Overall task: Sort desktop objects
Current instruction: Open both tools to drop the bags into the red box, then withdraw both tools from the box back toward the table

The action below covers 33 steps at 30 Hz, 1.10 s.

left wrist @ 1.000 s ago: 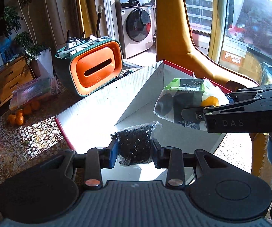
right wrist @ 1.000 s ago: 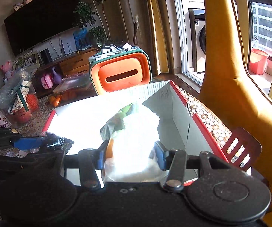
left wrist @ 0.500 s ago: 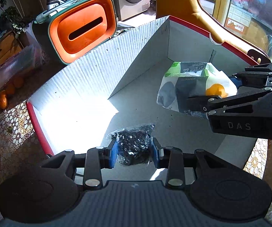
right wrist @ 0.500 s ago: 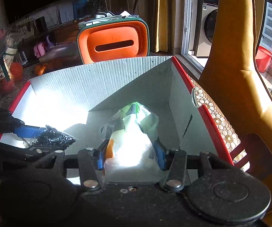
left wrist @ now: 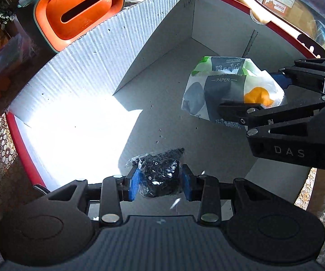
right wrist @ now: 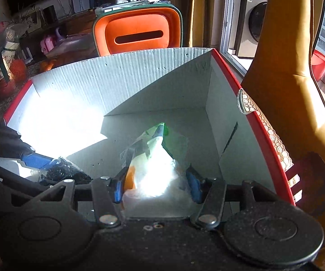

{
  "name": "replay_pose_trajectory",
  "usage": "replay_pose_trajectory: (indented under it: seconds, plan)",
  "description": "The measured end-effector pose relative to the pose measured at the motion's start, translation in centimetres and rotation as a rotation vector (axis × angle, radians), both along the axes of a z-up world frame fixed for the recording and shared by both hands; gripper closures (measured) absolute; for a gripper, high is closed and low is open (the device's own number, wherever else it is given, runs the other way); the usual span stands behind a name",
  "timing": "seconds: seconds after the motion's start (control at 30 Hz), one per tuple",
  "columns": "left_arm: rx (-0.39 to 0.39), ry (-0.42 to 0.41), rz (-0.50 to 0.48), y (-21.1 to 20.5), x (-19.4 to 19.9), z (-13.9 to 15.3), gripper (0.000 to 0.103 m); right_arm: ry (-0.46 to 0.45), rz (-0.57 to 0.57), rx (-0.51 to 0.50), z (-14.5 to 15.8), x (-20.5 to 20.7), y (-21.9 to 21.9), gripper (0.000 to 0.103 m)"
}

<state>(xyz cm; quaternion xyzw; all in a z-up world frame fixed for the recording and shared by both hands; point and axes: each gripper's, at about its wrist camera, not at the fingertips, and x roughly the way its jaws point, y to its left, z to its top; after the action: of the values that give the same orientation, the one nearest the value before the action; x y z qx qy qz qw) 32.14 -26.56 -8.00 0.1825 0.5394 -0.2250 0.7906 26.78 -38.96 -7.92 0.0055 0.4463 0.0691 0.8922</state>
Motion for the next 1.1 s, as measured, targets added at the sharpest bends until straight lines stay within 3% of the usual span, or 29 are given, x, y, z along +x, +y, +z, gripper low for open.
replay_pose_trajectory:
  seconds: [0.1,0.27,0.6,1.1]
  plan:
    - [-0.017,-0.009,-0.004,0.3,-0.2,0.2,0.062,-0.006,0.002,-0.003,0.1,-0.1,-0.1,0.041]
    - [-0.075,-0.037,0.009,0.9,-0.8,1.3,0.043,-0.019,-0.007,0.001,0.5,-0.4,-0.3,0.039]
    - [-0.208,-0.13,0.059,2.6,-3.1,4.6,0.043,-0.066,-0.027,0.052,2.9,-1.9,-1.0,0.037]
    - [-0.313,-0.3,0.131,7.0,-10.7,8.4,0.043,-0.18,0.024,0.055,7.5,-7.0,1.6,0.035]
